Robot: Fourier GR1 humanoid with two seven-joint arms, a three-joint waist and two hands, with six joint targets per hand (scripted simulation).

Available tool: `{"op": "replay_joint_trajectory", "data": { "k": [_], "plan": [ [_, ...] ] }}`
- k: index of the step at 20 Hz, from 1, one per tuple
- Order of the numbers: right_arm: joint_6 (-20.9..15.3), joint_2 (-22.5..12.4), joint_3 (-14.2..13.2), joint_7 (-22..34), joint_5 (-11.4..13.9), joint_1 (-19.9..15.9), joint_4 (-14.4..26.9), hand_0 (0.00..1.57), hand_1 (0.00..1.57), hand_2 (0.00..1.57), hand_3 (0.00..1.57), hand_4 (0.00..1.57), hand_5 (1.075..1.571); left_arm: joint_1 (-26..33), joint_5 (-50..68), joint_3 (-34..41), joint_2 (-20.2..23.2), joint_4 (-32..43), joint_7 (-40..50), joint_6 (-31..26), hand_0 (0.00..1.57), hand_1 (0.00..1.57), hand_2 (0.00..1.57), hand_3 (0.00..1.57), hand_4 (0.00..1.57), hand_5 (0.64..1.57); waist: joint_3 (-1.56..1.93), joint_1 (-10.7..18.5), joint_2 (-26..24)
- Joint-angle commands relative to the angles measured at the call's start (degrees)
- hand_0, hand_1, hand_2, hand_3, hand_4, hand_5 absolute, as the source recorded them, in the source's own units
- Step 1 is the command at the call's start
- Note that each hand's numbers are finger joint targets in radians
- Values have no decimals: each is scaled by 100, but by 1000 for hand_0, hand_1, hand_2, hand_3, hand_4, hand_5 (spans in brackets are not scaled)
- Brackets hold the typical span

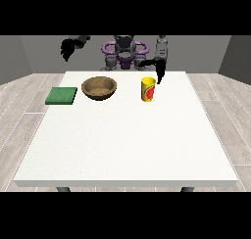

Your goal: Pick the cup and pour the ball into the bowl, then pick the bowl and place it on the pad

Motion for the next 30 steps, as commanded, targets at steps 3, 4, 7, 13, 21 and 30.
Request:
{"op": "replay_joint_trajectory", "data": {
  "k": [3, 4, 7, 13, 21, 30],
  "plan": [
    [537, -382, -522, -408, -427, 89, 442, 0, 0, 0, 0, 662, 1558, -46, 143, 297, 200, 1206, -868, -386, 0, 0, 0, 0, 0, 1442, 0, -122, 33],
    [586, -458, -526, -296, -371, 97, 671, 0, 0, 0, 0, 667, 1560, -172, 111, 230, 38, 1445, -875, -294, 0, 0, 0, 0, 0, 1441, 0, -34, -177],
    [587, -360, -574, -565, -340, 92, 1046, 0, 0, 0, 0, 670, 1560, -503, -22, 244, 68, 2022, -1091, -237, 0, 0, 0, 0, 138, 1433, 1, 5, -327],
    [539, -546, -699, -516, -330, -349, 1182, 0, 0, 0, 0, 675, 1564, -1080, 30, 546, 118, 3094, -1811, -150, 0, 0, 0, 0, 183, 1423, -1, -35, -12],
    [1091, -753, -730, -618, -714, -322, 800, 0, 0, 0, 121, 650, 1568, -1375, -268, 823, 380, 4028, -2647, 571, 1151, 1151, 1571, 1571, 1309, 1475, -4, -676, 542],
    [1224, -1331, -1401, 138, -1342, -381, 1479, 0, 0, 0, 182, 634, 1566, -1514, -774, 464, 326, 4402, -2012, 1243, 1285, 1285, 1571, 1571, 1408, 1413, 3, -361, -477]
  ]
}}
